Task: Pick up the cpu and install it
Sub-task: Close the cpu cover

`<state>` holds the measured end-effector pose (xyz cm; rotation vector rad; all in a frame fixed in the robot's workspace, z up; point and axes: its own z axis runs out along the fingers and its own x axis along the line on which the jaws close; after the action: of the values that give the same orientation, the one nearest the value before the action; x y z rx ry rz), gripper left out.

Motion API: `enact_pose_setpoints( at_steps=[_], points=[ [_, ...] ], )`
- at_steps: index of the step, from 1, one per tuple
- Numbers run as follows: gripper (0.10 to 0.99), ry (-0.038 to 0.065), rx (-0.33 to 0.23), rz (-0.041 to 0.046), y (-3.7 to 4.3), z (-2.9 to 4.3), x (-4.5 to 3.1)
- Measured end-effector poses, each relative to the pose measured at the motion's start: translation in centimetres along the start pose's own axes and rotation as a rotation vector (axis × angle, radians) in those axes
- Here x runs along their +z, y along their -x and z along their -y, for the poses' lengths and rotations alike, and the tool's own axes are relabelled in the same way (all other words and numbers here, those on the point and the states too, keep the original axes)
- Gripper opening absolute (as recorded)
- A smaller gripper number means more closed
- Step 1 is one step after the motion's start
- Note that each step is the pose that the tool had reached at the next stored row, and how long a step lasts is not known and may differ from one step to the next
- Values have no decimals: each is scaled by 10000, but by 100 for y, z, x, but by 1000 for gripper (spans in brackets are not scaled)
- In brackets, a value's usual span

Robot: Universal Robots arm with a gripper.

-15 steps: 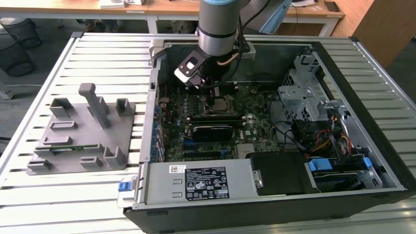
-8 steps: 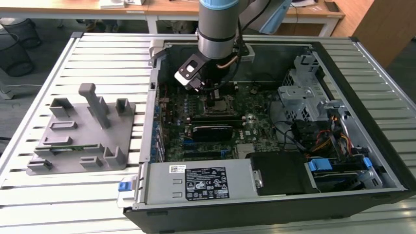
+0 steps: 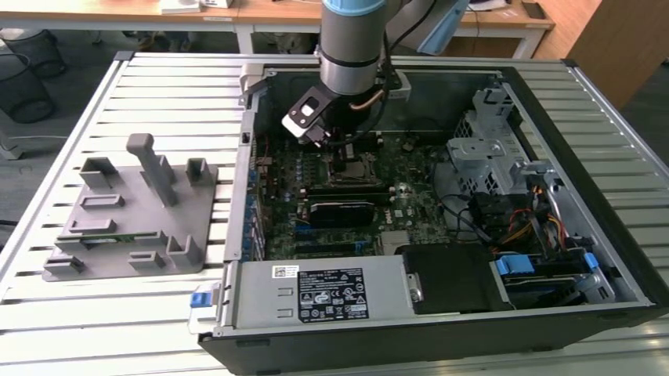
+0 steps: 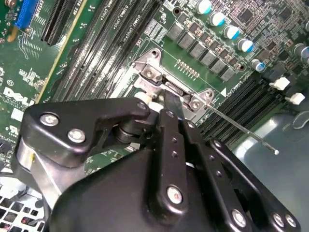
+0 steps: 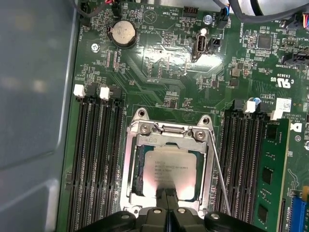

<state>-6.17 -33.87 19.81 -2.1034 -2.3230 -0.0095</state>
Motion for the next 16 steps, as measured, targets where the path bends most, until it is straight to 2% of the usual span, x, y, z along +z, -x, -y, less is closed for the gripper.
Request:
enact_pose_setpoints(
  at_steps=[7, 10, 14, 16],
  points=[
    [106, 14, -1, -19, 0, -29, -15],
    [106, 5, 0, -10, 1, -28, -94],
    [106, 2, 0, -7, 0, -27, -243],
    [106, 0, -1, -5, 0, -28, -287]
  ],
)
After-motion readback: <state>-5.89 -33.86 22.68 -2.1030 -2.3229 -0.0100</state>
